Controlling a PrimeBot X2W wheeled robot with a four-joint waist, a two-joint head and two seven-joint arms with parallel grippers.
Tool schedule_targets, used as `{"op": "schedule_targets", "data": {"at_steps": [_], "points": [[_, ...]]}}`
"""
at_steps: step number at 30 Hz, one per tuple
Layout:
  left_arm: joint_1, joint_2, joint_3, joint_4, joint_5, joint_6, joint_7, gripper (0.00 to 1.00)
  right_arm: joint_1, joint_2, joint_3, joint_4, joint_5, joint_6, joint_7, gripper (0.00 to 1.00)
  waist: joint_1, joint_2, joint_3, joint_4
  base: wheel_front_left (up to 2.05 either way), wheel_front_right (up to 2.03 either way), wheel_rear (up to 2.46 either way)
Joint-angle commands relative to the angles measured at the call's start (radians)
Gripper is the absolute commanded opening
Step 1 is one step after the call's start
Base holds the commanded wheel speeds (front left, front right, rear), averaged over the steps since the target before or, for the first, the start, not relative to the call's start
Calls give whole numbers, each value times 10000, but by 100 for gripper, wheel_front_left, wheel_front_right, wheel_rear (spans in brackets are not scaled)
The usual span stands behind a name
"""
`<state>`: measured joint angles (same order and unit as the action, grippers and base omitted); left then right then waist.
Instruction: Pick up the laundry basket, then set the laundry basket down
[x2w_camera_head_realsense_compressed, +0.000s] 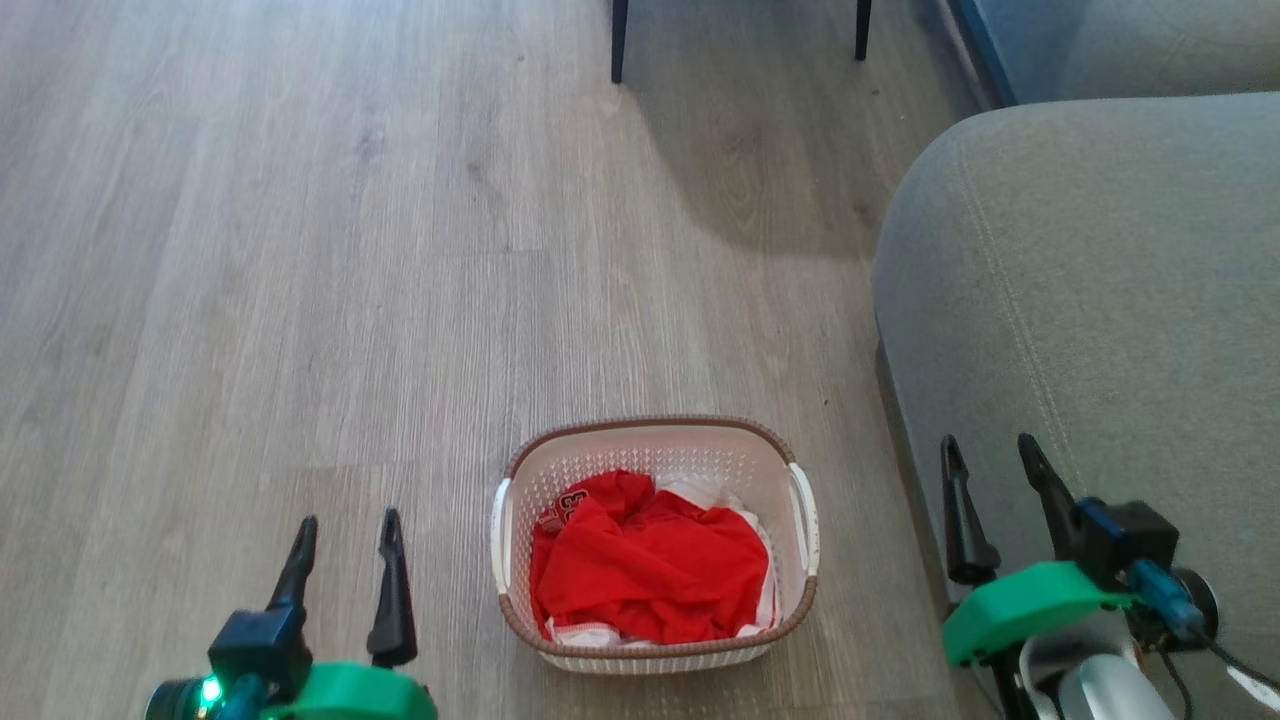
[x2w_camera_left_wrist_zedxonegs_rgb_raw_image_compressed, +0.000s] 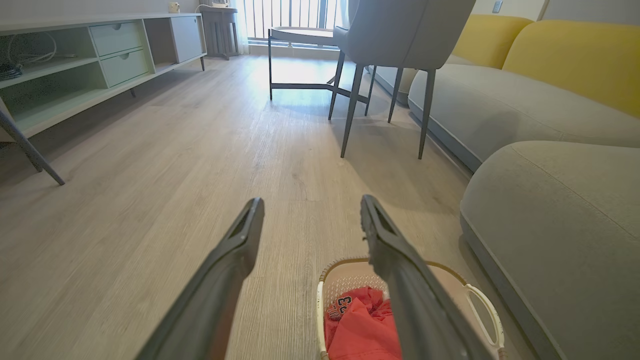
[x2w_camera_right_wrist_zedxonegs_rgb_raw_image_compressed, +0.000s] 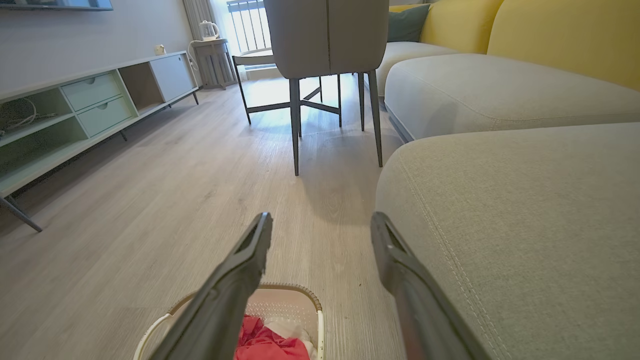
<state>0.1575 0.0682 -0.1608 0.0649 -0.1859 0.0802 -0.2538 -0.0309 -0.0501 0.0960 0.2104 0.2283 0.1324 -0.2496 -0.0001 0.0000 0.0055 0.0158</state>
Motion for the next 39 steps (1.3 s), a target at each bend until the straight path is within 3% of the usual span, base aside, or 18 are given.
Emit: {"op": "schedule_targets", "data": {"at_steps": [1, 24, 25, 29, 39], "points": [[-169, -28, 443, -408, 68, 41, -80, 100, -26, -1, 140, -505, -86, -17, -122, 100, 1, 0, -80, -27, 0, 0, 0], [65, -98, 753, -280, 291, -198, -80, 100, 346, -1, -54, -805, -141, -17, -122, 100, 1, 0, -264, -21, 0, 0, 0], [304, -60, 401, 80, 210, -191, 0, 0, 598, 59, -251, -473, -70, 0, 4, 0, 1, 0, -267, -20, 0, 0, 0], [355, -75, 382, 638, 110, -201, 37, 0, 701, 94, -230, 72, 26, 0, 31, 0, 1, 0, -265, -21, 0, 0, 0], [120, -30, 507, 724, -1110, -345, 278, 0, 585, 18, -296, 90, 1217, -1, 255, 0, 1, 0, -246, -32, 0, 0, 0]]}}
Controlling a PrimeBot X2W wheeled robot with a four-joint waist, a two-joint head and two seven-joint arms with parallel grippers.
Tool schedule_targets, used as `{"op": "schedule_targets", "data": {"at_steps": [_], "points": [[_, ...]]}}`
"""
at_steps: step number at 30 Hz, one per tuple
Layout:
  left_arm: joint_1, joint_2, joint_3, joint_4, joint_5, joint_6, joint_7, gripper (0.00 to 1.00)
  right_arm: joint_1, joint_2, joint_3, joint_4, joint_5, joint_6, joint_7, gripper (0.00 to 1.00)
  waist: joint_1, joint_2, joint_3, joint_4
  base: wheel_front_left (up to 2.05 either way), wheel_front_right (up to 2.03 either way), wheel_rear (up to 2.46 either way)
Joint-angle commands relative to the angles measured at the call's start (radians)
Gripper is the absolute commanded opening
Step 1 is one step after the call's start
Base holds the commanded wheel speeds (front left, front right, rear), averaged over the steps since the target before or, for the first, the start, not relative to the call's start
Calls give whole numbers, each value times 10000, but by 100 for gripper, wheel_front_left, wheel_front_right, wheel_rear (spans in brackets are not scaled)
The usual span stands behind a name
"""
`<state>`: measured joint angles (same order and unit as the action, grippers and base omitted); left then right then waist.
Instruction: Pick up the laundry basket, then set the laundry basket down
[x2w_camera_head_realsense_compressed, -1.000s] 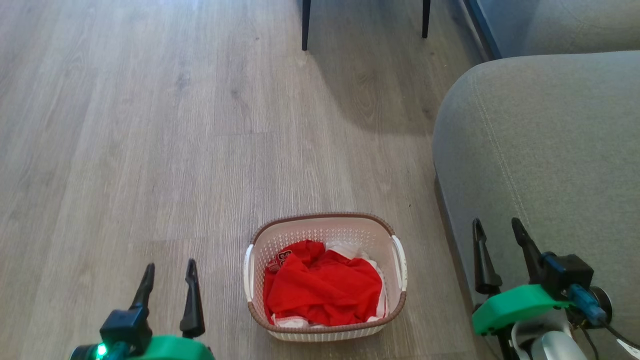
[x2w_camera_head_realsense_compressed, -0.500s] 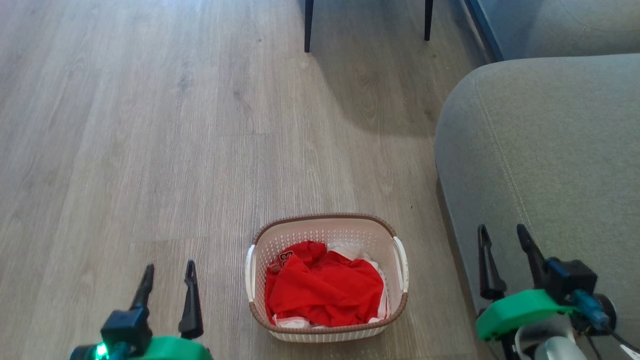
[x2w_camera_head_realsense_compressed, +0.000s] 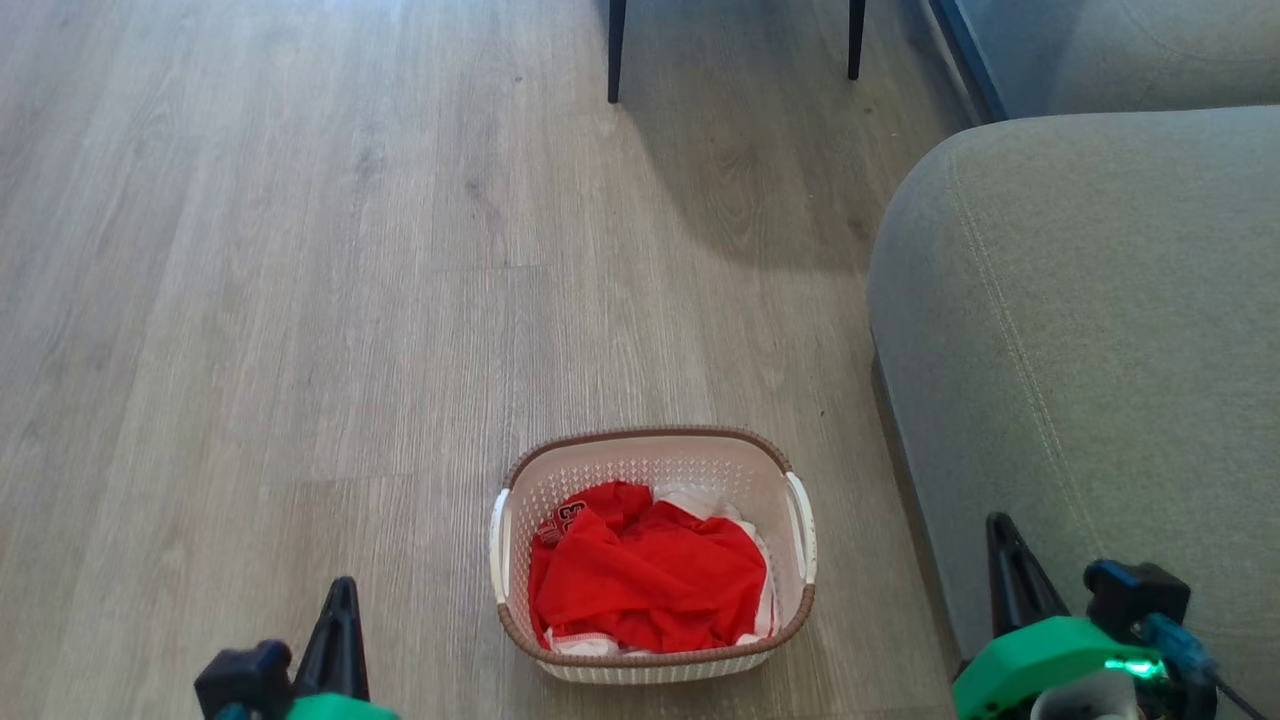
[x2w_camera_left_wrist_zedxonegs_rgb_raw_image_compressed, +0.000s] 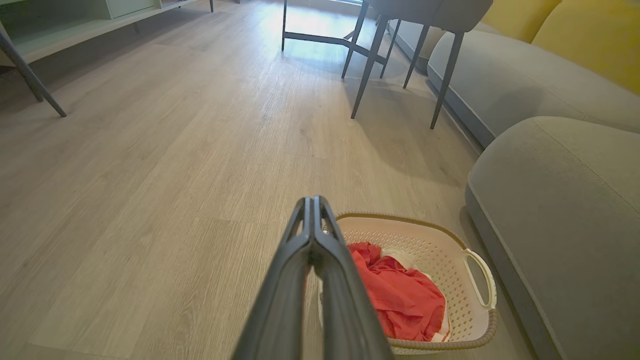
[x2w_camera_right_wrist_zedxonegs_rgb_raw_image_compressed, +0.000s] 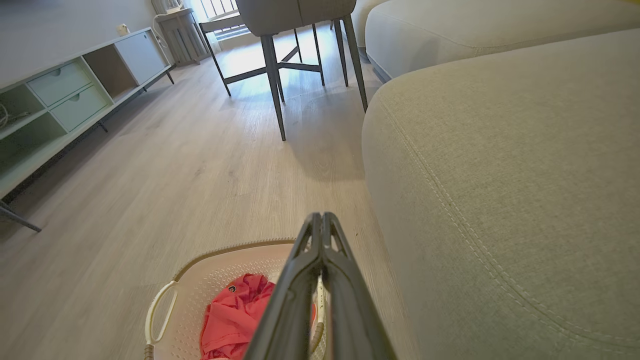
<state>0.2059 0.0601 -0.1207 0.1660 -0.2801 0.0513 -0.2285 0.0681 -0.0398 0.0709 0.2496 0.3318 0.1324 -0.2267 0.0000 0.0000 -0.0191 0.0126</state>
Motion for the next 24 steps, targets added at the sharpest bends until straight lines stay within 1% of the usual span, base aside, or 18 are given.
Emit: {"op": "schedule_targets", "data": {"at_steps": [1, 24], "points": [[-390, 55, 119, -273, -290, -72, 49, 0, -418, -92, -52, -298, 299, -2, 49, 0, 0, 0, 3, -1, 0, 0, 0], [-935, 119, 423, -37, -2930, -419, 604, 0, -673, -205, -249, -254, 2856, -5, 579, 0, 0, 0, 45, -25, 0, 0, 0]]}}
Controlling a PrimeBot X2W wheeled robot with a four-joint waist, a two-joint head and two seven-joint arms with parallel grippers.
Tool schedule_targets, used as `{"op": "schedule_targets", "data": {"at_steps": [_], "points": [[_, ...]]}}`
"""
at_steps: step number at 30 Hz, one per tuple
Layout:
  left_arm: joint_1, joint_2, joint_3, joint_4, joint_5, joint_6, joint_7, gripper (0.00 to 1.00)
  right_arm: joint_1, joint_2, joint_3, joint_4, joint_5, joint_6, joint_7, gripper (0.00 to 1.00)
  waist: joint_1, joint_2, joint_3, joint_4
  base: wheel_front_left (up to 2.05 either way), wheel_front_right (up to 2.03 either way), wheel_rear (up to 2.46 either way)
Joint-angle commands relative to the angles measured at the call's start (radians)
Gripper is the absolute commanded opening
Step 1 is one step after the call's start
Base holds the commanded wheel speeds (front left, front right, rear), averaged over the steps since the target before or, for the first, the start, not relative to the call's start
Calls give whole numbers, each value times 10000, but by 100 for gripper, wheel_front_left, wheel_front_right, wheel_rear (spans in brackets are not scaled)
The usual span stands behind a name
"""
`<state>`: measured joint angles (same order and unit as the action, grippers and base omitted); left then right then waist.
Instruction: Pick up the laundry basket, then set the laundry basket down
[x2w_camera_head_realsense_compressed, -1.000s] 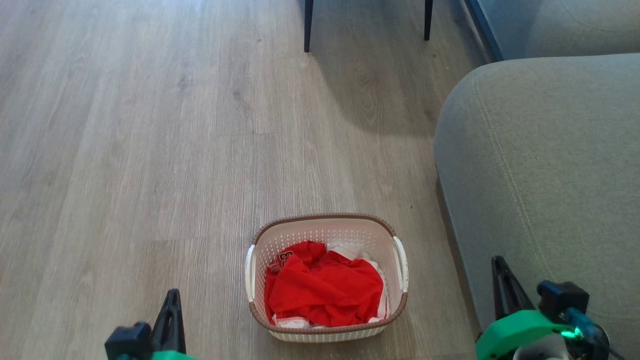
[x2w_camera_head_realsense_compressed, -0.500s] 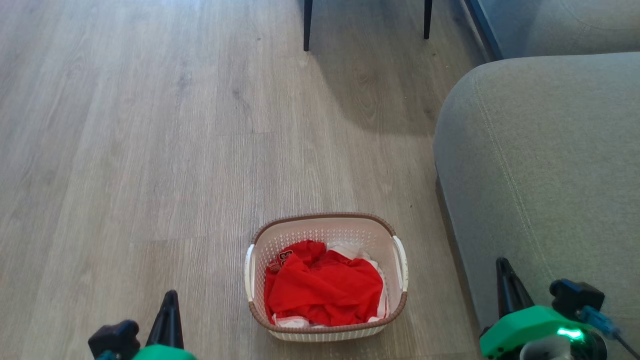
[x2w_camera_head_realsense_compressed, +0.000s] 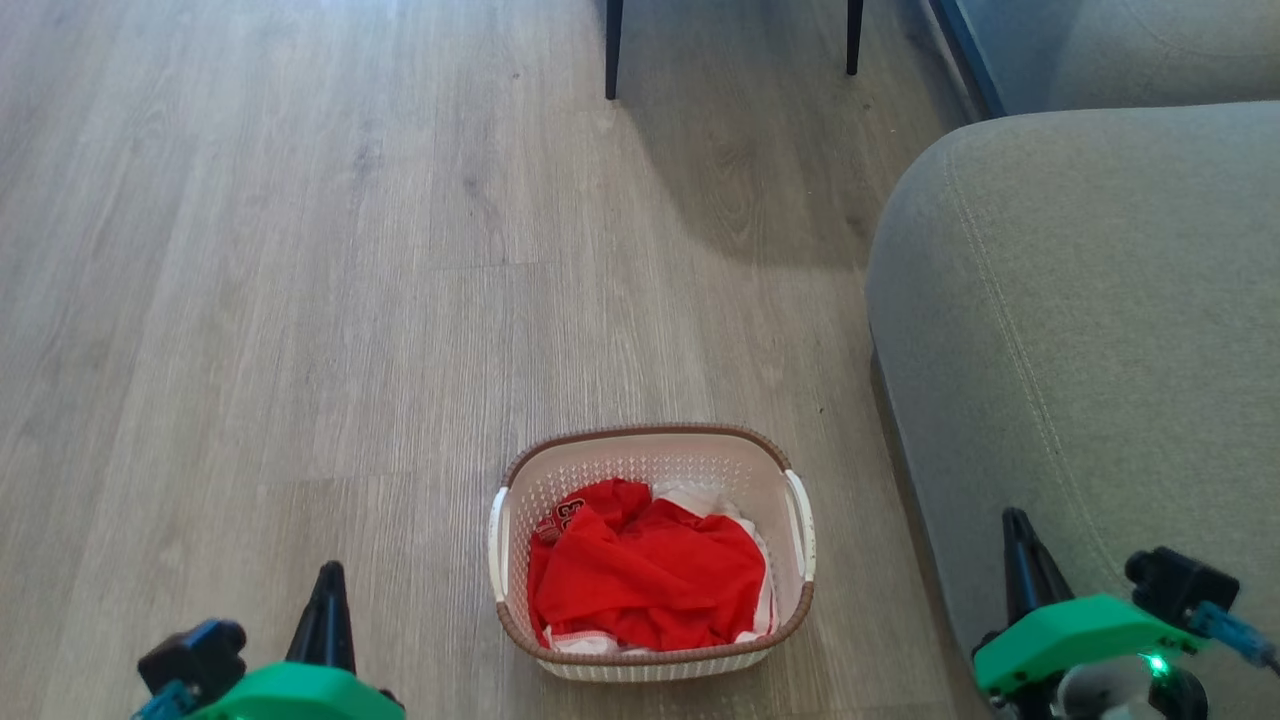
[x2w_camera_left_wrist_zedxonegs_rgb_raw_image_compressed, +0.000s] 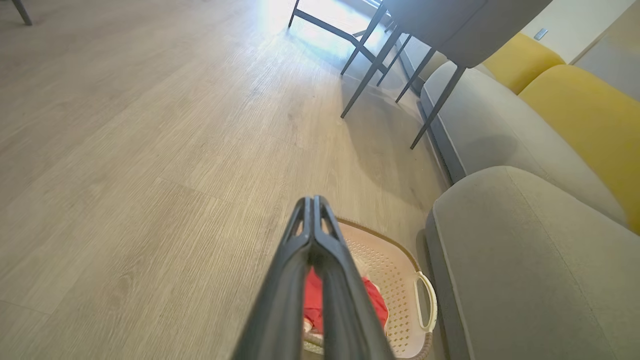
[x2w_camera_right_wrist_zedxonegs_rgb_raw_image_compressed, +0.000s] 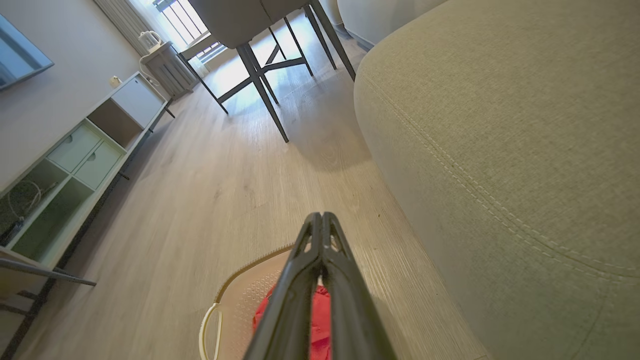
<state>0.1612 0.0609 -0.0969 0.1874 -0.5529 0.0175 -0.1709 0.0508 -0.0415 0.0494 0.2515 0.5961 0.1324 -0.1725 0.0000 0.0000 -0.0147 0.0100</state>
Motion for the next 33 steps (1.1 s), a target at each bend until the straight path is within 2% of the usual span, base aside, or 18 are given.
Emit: {"op": "schedule_targets", "data": {"at_steps": [1, 33], "points": [[-512, 113, 201, -244, -320, -97, 55, 0, -511, -192, -45, -271, 329, -5, 62, 0, 0, 0, 3, -1, 0, 0, 0], [-1244, 137, 717, 22, -3952, -573, 900, 0, -866, -276, -423, -212, 3833, -9, 889, 0, 0, 0, 64, -35, 0, 0, 0]]}}
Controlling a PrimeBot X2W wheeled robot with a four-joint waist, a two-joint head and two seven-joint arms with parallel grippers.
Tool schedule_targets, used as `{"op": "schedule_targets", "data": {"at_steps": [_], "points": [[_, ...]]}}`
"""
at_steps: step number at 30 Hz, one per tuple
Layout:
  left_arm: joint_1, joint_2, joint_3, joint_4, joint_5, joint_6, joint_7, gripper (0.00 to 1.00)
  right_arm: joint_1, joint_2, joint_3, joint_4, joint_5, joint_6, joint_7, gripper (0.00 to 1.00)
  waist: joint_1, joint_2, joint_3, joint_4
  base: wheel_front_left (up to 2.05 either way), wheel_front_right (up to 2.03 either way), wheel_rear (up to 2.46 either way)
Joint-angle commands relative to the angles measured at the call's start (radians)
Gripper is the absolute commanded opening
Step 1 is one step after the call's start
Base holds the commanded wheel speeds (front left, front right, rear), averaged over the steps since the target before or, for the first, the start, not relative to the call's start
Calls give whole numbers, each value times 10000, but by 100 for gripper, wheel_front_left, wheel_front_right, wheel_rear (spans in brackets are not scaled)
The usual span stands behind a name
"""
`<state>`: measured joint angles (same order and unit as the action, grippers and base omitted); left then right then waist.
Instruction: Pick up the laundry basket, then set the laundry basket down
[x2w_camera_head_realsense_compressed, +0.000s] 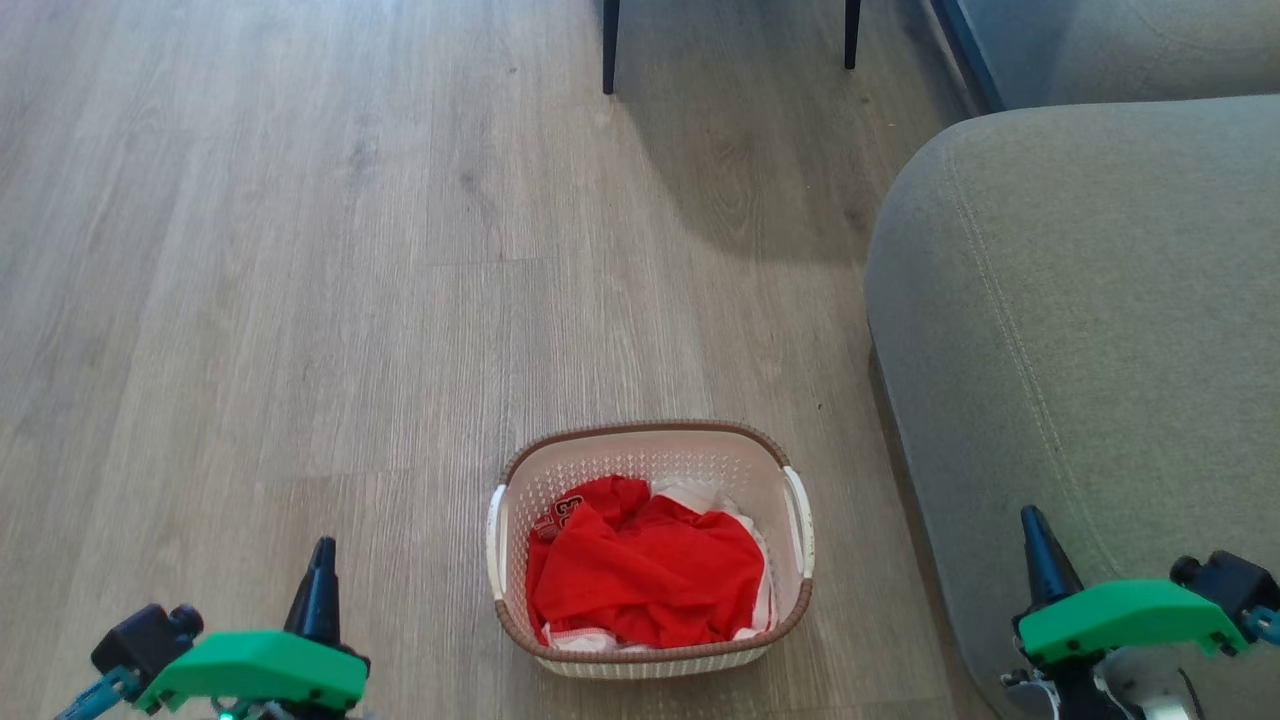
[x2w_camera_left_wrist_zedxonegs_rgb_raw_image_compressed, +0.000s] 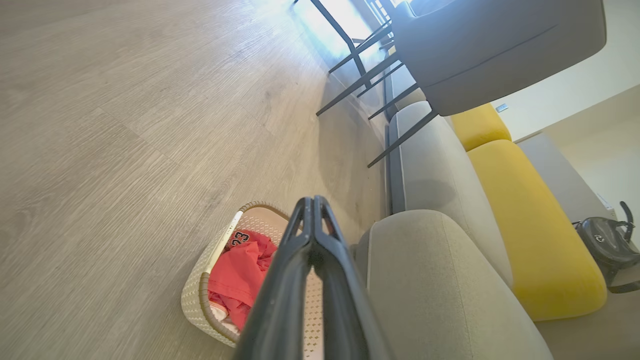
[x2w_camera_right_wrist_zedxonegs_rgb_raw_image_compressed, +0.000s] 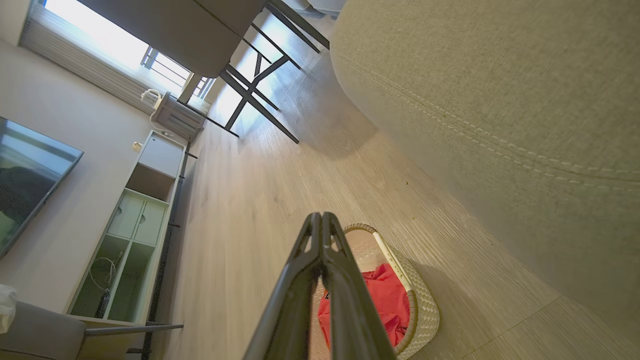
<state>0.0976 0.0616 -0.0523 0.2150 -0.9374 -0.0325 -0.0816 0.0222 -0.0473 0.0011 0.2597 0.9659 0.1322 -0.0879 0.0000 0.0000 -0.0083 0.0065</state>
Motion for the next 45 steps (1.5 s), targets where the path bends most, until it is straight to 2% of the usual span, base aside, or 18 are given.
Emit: {"op": "schedule_targets", "data": {"at_steps": [1, 45], "points": [[-632, 130, 288, -245, -224, -88, 35, 0, -592, -220, 46, -292, 246, -7, 71, 0, 0, 0, 2, -1, 0, 0, 0], [-1691, 91, 1124, 160, -5296, -764, 1320, 0, -1106, -253, -612, -199, 5122, -13, 1341, 0, 0, 0, 87, -49, 0, 0, 0]]}}
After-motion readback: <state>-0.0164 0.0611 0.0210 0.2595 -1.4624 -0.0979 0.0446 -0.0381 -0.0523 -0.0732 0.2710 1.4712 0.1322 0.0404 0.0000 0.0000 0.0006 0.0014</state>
